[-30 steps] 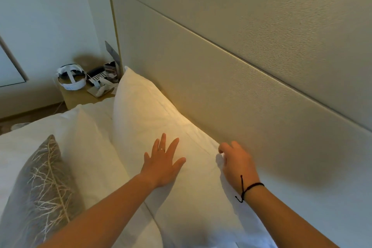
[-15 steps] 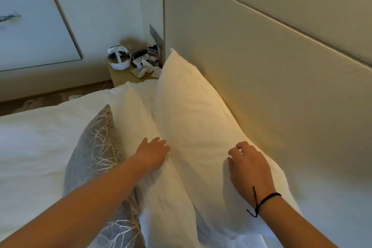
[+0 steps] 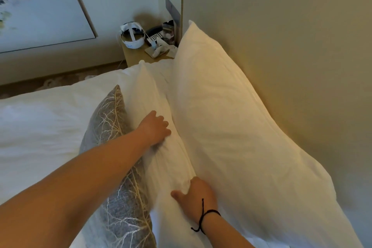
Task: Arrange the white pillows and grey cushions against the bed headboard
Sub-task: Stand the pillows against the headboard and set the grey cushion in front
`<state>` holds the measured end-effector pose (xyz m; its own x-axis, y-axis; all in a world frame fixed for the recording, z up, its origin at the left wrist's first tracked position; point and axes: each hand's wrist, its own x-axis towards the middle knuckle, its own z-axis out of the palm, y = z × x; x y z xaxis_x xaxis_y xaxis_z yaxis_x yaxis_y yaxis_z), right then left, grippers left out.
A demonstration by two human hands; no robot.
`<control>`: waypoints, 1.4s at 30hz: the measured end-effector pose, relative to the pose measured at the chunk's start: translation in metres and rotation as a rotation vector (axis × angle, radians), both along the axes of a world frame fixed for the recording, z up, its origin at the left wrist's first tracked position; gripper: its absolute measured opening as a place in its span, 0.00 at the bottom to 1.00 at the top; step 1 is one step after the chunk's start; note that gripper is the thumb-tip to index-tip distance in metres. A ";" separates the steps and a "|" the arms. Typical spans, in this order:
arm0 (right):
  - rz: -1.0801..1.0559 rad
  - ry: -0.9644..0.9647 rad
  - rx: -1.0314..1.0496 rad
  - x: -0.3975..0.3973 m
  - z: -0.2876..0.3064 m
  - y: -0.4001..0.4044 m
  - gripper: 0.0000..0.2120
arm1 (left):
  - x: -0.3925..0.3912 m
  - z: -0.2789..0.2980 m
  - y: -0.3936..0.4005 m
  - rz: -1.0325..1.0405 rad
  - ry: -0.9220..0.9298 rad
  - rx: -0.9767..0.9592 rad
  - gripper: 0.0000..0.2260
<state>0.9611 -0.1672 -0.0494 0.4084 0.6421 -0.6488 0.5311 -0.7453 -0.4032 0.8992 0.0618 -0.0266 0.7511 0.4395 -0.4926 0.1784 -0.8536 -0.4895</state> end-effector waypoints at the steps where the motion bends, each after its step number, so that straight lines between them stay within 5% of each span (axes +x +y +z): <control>1: -0.011 0.032 0.010 0.001 0.000 0.003 0.19 | 0.003 0.000 0.001 -0.027 0.025 0.017 0.13; 10: 0.046 -0.013 0.187 -0.006 0.031 0.000 0.13 | -0.001 0.042 0.011 -0.151 -0.030 -0.095 0.10; 17: 0.110 -0.191 0.321 -0.009 0.052 -0.033 0.19 | -0.028 0.068 0.003 -0.134 -0.246 -0.075 0.09; 22: 0.089 0.081 0.208 -0.006 0.040 -0.037 0.23 | -0.027 0.045 -0.021 -0.007 -0.216 -0.087 0.11; 28: -0.140 0.327 0.306 0.003 0.047 -0.065 0.25 | -0.019 0.050 -0.032 0.150 -0.099 -0.518 0.23; 36: -0.265 0.387 0.355 0.017 0.065 -0.096 0.13 | 0.007 0.041 -0.064 0.017 -0.027 -0.647 0.19; 42: -0.074 0.200 0.364 0.022 0.062 -0.121 0.20 | 0.013 0.055 -0.059 -0.058 -0.128 -0.605 0.08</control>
<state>0.9826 -0.2887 0.0122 0.3508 0.8176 -0.4566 0.3659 -0.5685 -0.7368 0.9120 0.0032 0.0289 0.8350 0.0676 -0.5461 0.1489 -0.9831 0.1060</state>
